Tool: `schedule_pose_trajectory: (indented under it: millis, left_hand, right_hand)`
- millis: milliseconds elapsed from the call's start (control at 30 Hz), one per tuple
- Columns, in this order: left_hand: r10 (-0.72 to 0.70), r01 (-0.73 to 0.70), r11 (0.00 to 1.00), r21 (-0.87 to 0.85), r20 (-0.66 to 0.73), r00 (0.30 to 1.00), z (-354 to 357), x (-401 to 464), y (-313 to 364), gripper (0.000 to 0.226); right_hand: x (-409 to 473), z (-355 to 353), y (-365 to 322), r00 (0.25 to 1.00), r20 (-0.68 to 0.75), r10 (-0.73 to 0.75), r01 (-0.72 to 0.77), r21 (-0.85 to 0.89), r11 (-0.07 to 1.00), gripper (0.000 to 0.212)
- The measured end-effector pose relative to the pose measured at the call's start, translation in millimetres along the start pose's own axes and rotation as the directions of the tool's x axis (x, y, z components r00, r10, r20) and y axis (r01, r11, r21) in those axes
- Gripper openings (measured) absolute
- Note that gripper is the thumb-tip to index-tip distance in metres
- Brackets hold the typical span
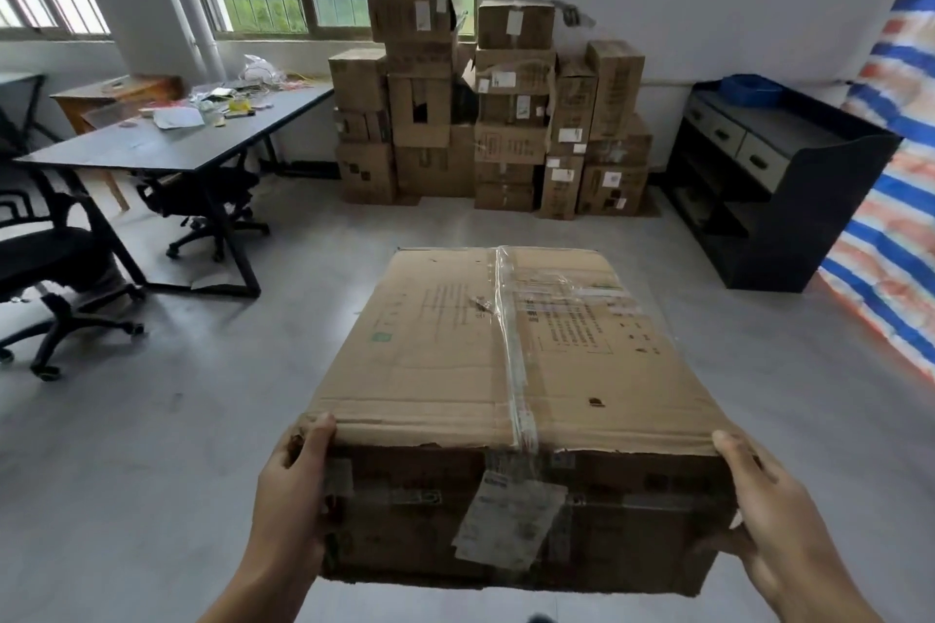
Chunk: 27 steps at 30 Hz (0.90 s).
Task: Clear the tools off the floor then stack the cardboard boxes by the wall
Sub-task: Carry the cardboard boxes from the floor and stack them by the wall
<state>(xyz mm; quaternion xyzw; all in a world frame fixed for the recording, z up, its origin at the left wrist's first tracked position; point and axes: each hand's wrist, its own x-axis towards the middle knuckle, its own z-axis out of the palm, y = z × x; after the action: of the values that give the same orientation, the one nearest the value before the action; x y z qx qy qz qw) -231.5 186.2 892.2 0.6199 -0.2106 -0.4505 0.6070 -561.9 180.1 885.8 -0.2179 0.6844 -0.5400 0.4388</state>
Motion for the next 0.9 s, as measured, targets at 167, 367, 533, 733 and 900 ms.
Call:
schedule_pose_trajectory:
  millis: [167,367,533,733,900]
  left_hand:
    - [0.020,-0.020,1.000,-0.017,-0.005,1.000,77.6,115.7,8.9,0.030]
    - [0.005,-0.011,0.995,-0.098,-0.059,0.998,169.7,248.5,39.6,0.024]
    - [-0.005,-0.018,0.989,-0.145,-0.157,0.988,206.2,359.0,71.0,0.023]
    - [0.005,-0.041,0.985,-0.165,-0.217,0.976,213.3,523.7,114.4,0.018]
    - [0.040,-0.076,0.985,-0.157,-0.220,0.975,200.6,676.0,179.1,0.022]
  right_hand:
    - [110.4,80.5,-43.4,0.998,0.032,-0.050,0.050,-0.009,0.999,0.030]
    - [248.4,184.8,-113.7,0.994,0.097,-0.057,0.064,-0.068,0.996,0.028]
    - [337.4,294.2,-159.9,0.980,0.178,-0.084,0.102,-0.096,0.990,0.036]
    - [422.0,464.2,-189.4,0.959,0.260,-0.110,0.130,-0.059,0.990,0.042]
    - [470.9,622.4,-215.2,0.950,0.296,-0.098,0.105,-0.005,0.995,0.040]
